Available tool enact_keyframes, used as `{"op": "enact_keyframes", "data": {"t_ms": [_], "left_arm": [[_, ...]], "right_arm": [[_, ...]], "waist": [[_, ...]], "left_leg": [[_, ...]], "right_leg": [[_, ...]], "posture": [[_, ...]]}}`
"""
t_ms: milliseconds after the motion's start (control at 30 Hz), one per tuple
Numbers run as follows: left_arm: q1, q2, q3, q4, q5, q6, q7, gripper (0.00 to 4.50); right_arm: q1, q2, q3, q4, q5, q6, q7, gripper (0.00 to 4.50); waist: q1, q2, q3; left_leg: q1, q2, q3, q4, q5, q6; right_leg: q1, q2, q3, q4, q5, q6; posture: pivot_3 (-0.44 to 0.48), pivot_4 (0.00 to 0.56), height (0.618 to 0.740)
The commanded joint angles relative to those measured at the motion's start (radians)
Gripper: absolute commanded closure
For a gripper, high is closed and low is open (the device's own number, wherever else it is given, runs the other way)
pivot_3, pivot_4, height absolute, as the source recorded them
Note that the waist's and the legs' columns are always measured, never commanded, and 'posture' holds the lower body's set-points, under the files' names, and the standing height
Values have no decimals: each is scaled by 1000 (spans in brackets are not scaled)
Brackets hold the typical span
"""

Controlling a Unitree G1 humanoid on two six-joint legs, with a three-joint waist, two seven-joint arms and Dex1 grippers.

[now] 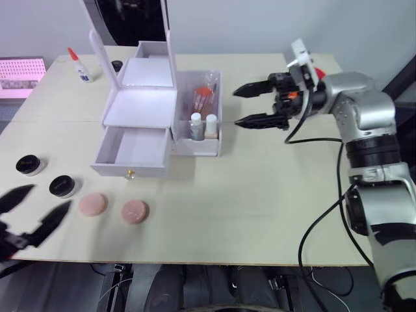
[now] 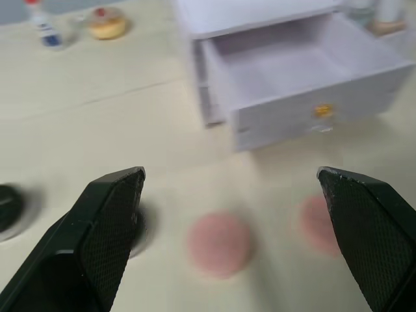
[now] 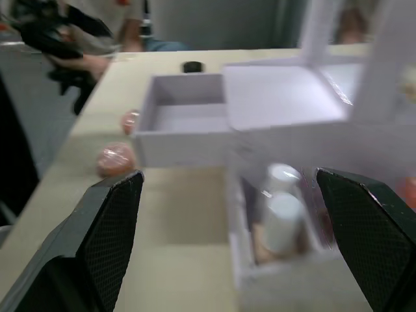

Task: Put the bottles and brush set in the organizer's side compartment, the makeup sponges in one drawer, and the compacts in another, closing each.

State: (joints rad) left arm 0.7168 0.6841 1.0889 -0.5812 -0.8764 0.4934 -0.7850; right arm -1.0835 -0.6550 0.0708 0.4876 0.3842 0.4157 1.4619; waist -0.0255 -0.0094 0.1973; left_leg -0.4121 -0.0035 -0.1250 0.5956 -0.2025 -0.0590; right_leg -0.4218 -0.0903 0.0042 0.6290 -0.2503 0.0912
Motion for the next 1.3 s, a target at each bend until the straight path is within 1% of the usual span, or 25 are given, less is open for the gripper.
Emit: {"op": "enact_keyframes", "data": {"t_ms": [33,67,200,300,400,467,533,600,667,700,767,867,933,1033,1133,1233,1300], "left_arm": [[22,49,56,168,112,-98,-105,31],[31,56,50,207,155,-130,-130,31],[19,62,54,348,194,-192,-192,31],[-6,81,48,457,229,-236,-223,31],[-33,96,35,498,245,-253,-240,31],[-63,109,27,504,242,-247,-237,31],[-82,114,14,485,241,-237,-236,31],[-74,107,-9,445,254,-246,-254,31],[-60,93,-25,391,240,-226,-266,31],[-49,83,-35,352,225,-206,-270,31],[-3,48,-80,208,179,-149,-264,31],[37,5,-142,37,140,-83,-215,31],[51,-9,-198,-46,152,-44,-172,31],[49,-20,-327,-157,191,47,-50,31],[6,-30,-421,-211,195,150,81,31],[-58,-43,-492,-217,217,234,202,31],[-88,-54,-529,-224,220,262,245,31]], "right_arm": [[48,-77,-57,73,-49,-95,-35,0],[68,-95,-63,92,-64,-122,-42,0],[157,-164,-111,184,-92,-219,-86,0],[203,-189,-148,261,-108,-279,-141,0],[224,-190,-161,299,-124,-327,-176,0],[231,-179,-166,290,-125,-339,-187,0],[226,-162,-169,256,-110,-311,-186,0],[219,-140,-157,197,-95,-271,-170,0],[212,-118,-145,154,-87,-231,-153,0],[215,-108,-132,124,-91,-226,-145,0],[212,-80,-102,-3,-51,-136,-109,0],[212,-66,-65,-167,-2,-22,-66,0],[204,-65,-23,-256,6,42,-53,0],[171,-56,26,-364,31,116,-29,0],[132,-50,47,-449,80,198,-8,0],[120,-66,72,-535,124,273,28,0],[128,-75,81,-573,137,289,38,0]], "waist": [[1,0,0],[2,-1,0],[2,-1,0],[-12,-1,0],[-26,-1,0],[-36,-1,0],[-44,-1,0],[-49,-1,0],[-50,-1,0],[-49,-1,0],[-47,-1,0],[-42,-1,0],[-33,-2,0],[-27,-1,0],[-20,-2,0],[-17,-2,0],[-15,-3,-1]], "left_leg": [[0,0,0,0,0,-1],[0,0,0,-1,-1,-1],[0,0,7,-2,-2,-3],[1,0,10,-2,-2,-3],[2,0,10,-1,-2,-3],[3,1,11,-1,-2,-3],[4,1,11,0,-2,-3],[4,1,12,0,-2,-3],[5,2,13,0,-2,-3],[5,2,13,0,-2,-3],[4,2,13,-1,-2,-3],[4,2,14,0,-2,-3],[4,2,13,0,-2,-3],[4,2,13,1,-2,-3],[4,2,14,3,-2,-3],[4,2,13,3,-2,-3],[4,2,12,3,-2,-3]], "right_leg": [[-1,0,0,0,0,0],[-1,0,0,0,0,1],[-3,0,6,0,-2,3],[-4,0,10,1,-2,3],[-4,1,11,2,-1,3],[-3,1,12,2,-1,3],[-3,1,13,3,0,4],[-3,2,14,3,1,4],[-3,2,16,3,1,4],[-3,3,16,3,1,4],[-3,3,16,3,1,5],[-3,3,17,3,1,5],[-3,3,16,4,1,5],[-3,3,17,4,1,5],[-2,3,17,4,2,5],[-2,4,17,4,2,5],[-2,4,16,5,2,5]], "posture": [[0,150,740],[0,150,740],[0,150,740],[0,150,740],[0,150,740],[0,150,740],[0,150,740],[0,150,740],[0,150,740],[0,150,740],[0,150,740],[0,150,740],[0,150,740],[0,150,740],[0,150,740],[0,150,740],[0,150,740]]}}
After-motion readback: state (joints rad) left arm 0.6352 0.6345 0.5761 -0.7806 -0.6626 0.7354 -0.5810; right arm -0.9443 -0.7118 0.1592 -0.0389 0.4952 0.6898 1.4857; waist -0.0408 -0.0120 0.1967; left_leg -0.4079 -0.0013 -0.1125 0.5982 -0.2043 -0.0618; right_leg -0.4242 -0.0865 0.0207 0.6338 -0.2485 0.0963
